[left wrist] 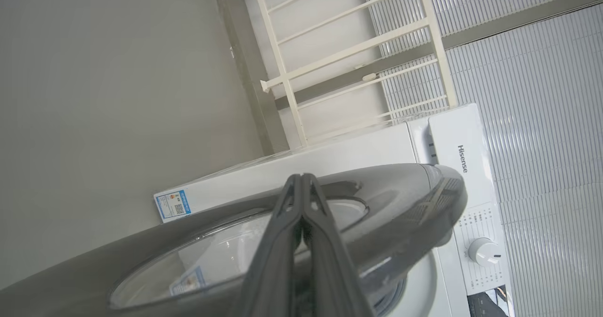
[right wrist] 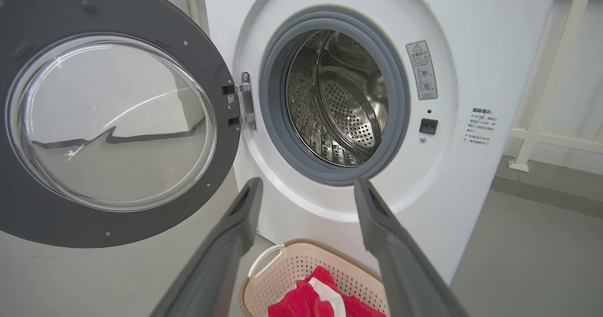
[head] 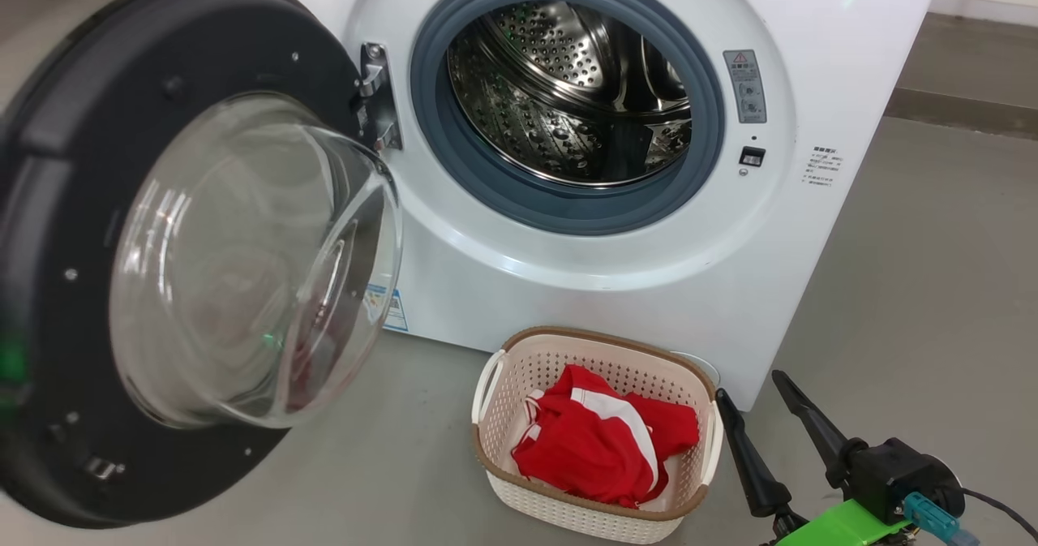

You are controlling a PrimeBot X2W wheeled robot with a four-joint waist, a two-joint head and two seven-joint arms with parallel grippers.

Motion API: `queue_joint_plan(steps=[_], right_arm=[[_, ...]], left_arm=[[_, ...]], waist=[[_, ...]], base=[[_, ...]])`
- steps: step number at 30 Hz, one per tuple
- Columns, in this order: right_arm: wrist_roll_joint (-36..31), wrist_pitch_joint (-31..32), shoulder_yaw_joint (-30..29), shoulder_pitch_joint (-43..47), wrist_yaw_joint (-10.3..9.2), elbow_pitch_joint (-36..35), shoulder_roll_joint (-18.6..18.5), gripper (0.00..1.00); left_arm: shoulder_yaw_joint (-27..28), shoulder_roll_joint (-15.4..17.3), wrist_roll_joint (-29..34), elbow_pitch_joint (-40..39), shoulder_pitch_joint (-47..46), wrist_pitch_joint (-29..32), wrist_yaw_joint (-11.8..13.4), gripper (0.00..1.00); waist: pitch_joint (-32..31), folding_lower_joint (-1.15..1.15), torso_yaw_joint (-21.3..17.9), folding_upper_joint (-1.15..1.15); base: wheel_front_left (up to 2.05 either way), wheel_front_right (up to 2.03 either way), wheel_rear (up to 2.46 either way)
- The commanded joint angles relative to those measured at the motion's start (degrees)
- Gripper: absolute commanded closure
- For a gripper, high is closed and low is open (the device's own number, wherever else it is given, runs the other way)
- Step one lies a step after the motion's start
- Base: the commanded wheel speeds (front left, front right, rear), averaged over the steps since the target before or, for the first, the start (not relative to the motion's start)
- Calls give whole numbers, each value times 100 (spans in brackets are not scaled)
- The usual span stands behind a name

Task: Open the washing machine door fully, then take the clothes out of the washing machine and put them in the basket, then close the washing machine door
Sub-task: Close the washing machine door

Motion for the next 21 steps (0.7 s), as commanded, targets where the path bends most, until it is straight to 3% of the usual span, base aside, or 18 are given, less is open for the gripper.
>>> queue_joint_plan(steps=[1, 21], right_arm=[[19, -36, 71, -128, 28, -155, -11, 0], [26, -36, -17, -184, 28, -187, 67, 0]], left_arm=[[45, -9, -116, -241, 56, 170, -65, 100], [-74, -1261, -652, -2837, 1262, 901, 432, 100]], waist=[[-3, -1, 12, 0], [82, -1, -152, 0]], base=[[0, 0, 0], [0, 0, 0]])
